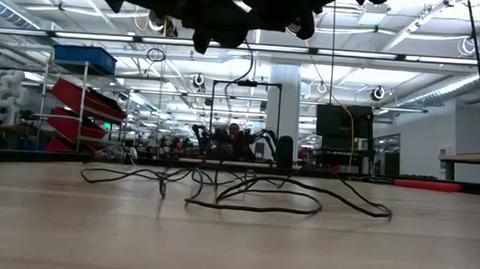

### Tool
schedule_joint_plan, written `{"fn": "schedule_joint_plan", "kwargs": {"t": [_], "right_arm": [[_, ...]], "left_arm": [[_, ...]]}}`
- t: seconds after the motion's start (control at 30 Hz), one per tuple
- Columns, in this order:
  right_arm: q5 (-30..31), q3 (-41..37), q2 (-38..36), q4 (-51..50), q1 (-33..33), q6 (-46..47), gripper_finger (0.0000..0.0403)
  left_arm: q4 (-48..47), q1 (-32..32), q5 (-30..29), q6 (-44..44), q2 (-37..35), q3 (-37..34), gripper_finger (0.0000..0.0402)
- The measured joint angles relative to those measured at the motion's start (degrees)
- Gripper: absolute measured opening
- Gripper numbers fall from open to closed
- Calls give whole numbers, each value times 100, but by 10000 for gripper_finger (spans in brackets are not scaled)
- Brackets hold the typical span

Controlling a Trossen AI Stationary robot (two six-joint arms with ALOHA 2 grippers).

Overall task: Coil cords
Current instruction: Coil the black wire onto the spool

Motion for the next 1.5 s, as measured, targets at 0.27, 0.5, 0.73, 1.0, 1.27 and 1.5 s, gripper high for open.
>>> {"fn": "schedule_joint_plan", "kwargs": {"t": [0.27, 0.5, 0.73, 1.0, 1.27, 1.5], "right_arm": [[-344, 2, 0, -126, -5, -266, 0], [-352, 4, 0, -455, -50, -294, 0], [-754, 7, 0, -761, -132, -255, 0], [-1332, 7, -4, -912, -164, -416, 0], [-1708, 7, -9, -1162, -162, -566, 0], [-1875, 132, -9, -1263, -164, -462, 0]], "left_arm": [[-1678, -42, 267, 59, -27, 655, 13], [-2250, -146, 79, 175, -287, 875, 13], [-2241, -256, -65, 288, -628, 871, 13], [-2562, -259, -498, 503, -1089, 869, 13], [-2997, -256, -690, 608, -1346, 862, 13], [-2790, -256, -683, 617, -1203, 862, 13]]}}
